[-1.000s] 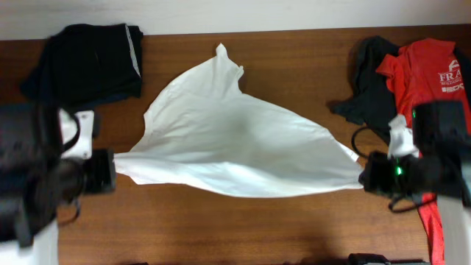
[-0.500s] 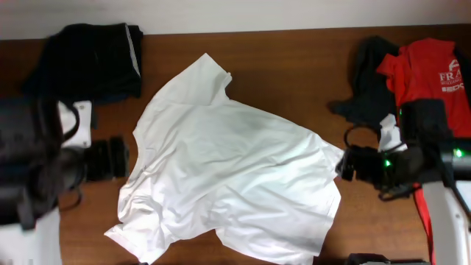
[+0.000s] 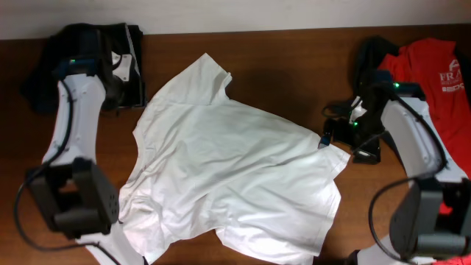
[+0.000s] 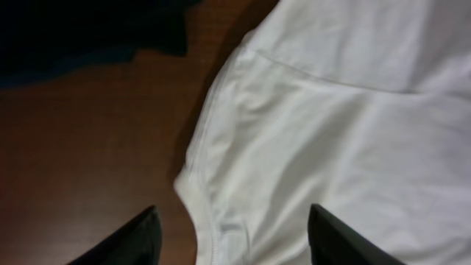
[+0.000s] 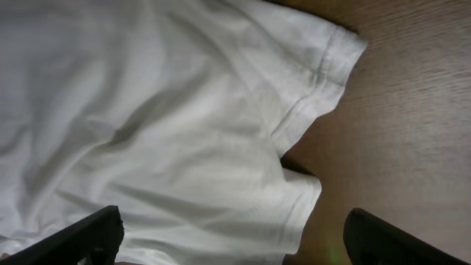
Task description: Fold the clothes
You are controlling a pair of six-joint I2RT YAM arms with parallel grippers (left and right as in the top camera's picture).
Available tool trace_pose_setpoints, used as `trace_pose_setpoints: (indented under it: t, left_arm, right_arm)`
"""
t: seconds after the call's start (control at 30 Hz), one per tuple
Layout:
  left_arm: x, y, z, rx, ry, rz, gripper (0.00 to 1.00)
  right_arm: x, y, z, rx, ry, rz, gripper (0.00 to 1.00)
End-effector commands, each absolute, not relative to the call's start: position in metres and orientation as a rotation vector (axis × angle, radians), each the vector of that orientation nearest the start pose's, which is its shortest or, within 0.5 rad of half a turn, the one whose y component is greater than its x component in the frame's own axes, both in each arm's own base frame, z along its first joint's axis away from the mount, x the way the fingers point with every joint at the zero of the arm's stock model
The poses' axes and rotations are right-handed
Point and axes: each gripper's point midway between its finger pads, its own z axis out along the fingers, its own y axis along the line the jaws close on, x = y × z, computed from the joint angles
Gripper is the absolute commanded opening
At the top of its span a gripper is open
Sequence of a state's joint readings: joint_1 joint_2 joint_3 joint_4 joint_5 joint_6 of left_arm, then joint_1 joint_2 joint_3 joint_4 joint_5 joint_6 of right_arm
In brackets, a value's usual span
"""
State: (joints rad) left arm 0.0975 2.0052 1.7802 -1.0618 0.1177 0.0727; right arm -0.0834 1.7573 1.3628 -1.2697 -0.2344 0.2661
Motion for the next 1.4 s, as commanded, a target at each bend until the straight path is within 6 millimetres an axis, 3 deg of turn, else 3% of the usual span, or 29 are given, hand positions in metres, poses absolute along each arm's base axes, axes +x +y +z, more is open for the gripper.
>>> trace_pose_setpoints:
  t: [0.0, 0.03, 0.13, 0.33, 0.43, 0.47, 0.53, 0.6, 0.73, 0.87, 1.0, 1.03, 1.13, 1.2, 1.23, 1.37]
  left_arm:
    - [0.458, 0.020, 0.076, 0.064, 2.920, -0.169, 0.57]
    - [0.459, 0.019, 0.061, 0.066, 2.943, -0.174, 0.62]
    - [0.464, 0.022, 0.028, 0.062, 2.978, -0.167, 0.64]
    - [0.463, 0.030, -0.014, 0.061, 3.041, -0.106, 0.64]
    - [0.462, 0.033, -0.024, 0.058, 3.057, -0.078, 0.64]
    - [0.462, 0.034, -0.024, 0.056, 3.056, -0.073, 0.57]
    - [0.464, 0.039, -0.024, 0.049, 3.053, -0.033, 0.23]
    - [0.463, 0.054, -0.024, -0.036, 3.057, 0.098, 0.01]
    - [0.458, 0.091, -0.021, -0.225, 3.044, 0.282, 0.00]
    - [0.446, 0.132, -0.021, -0.505, 3.017, 0.295, 0.00]
    - [0.430, 0.164, -0.021, -0.640, 3.015, 0.297, 0.00]
    - [0.430, 0.165, -0.022, -0.650, 3.014, 0.280, 0.04]
    - [0.431, 0.162, -0.023, -0.655, 3.014, 0.240, 0.51]
    - [0.431, 0.162, -0.023, -0.655, 3.014, 0.238, 0.88]
    - [0.431, 0.161, -0.023, -0.655, 3.014, 0.233, 0.99]
    - [0.431, 0.162, -0.023, -0.655, 3.014, 0.234, 0.99]
  right_arm:
    - [0.306, 0.015, 0.084, 0.587, 3.180, 0.352, 0.99]
    - [0.309, 0.015, 0.084, 0.583, 3.168, 0.353, 0.99]
    - [0.312, 0.014, 0.083, 0.577, 3.156, 0.348, 0.99]
    - [0.310, 0.002, 0.081, 0.607, 3.159, 0.233, 0.99]
    - [0.310, 0.000, 0.080, 0.606, 3.160, 0.207, 0.99]
    - [0.309, -0.003, 0.079, 0.606, 3.163, 0.180, 0.99]
    - [0.307, -0.004, 0.074, 0.606, 3.163, 0.172, 0.99]
    - [0.306, -0.004, 0.067, 0.606, 3.163, 0.173, 0.99]
    - [0.306, -0.002, 0.054, 0.601, 3.149, 0.193, 0.99]
    - [0.315, 0.002, 0.041, 0.587, 3.098, 0.242, 0.99]
    - [0.332, 0.014, 0.037, 0.525, 3.031, 0.296, 0.99]
    - [0.339, 0.018, 0.038, 0.501, 3.007, 0.315, 0.99]
    - [0.360, 0.037, 0.042, 0.411, 2.931, 0.379, 0.99]
    - [0.372, 0.050, 0.045, 0.341, 2.883, 0.388, 0.99]
    - [0.378, 0.056, 0.047, 0.308, 2.859, 0.389, 0.99]
    - [0.394, 0.051, 0.047, 0.314, 2.800, 0.291, 0.85]
